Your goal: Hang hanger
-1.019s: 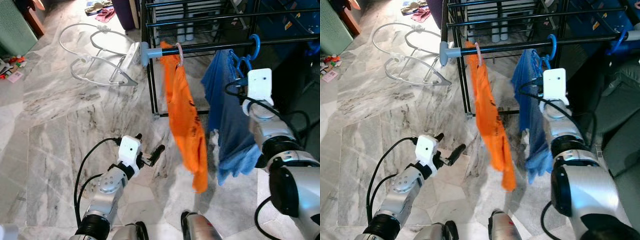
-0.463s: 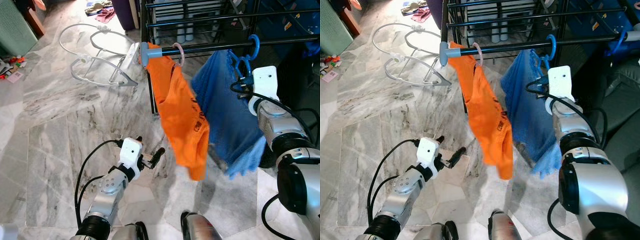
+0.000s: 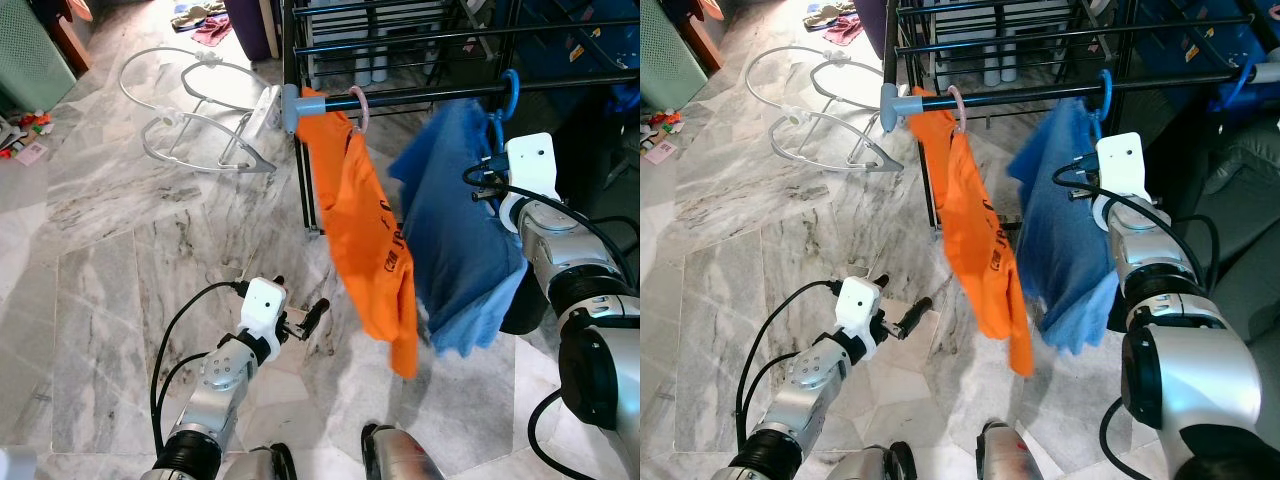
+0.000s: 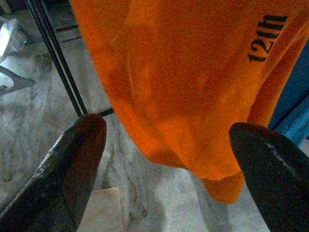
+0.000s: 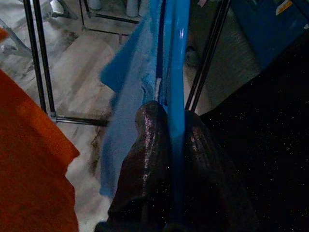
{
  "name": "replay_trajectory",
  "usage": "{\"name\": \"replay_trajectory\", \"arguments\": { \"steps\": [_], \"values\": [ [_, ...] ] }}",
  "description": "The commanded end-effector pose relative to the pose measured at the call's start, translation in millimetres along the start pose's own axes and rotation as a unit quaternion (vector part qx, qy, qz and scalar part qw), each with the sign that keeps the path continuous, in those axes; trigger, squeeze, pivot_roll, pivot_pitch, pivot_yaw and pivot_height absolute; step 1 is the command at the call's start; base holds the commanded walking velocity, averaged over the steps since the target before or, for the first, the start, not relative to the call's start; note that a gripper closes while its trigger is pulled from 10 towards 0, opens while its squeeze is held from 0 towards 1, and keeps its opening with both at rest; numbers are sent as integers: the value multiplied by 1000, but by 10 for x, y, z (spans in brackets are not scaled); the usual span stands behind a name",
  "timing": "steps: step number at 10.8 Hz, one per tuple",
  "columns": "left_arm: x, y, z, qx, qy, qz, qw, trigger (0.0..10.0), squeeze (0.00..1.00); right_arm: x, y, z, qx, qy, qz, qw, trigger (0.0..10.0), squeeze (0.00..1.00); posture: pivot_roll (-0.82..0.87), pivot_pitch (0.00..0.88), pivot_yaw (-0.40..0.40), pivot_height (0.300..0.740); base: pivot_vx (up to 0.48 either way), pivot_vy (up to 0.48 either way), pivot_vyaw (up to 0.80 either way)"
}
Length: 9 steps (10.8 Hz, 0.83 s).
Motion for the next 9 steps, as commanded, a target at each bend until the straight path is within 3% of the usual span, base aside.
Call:
{"name": "replay_trajectory", "arguments": {
  "steps": [1, 6, 9],
  "values": [
    [-72, -38, 32, 6, 3, 15, 1000, 10000, 0, -58, -8, -4, -1, 1, 5, 1000, 0, 0, -283, 149, 63, 740, 0, 0, 0],
    [-71, -6, 88, 42, 9, 12, 999, 10000, 0, 209, -84, 96, -36, 47, -118, 991, 0, 0, -289, 143, 66, 740, 0, 0, 0],
    [-67, -14, 124, 57, 20, 7, 998, 10000, 0, 33, -276, 192, -68, 51, -160, 983, 0, 0, -300, 149, 71, 740, 0, 0, 0]
  ]
}}
Point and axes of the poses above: a point about 5 cm out from each wrist's last joint towards the gripper, its own y axis pointing out of the wrist towards the gripper, its own x axis along the axis of the wrist's last joint, z = x × y, the point moved 3 cm from there along y, pointing out of the wrist towards the gripper, and after that the axes turned 13 degrees about -y, right-handed, at the moved point
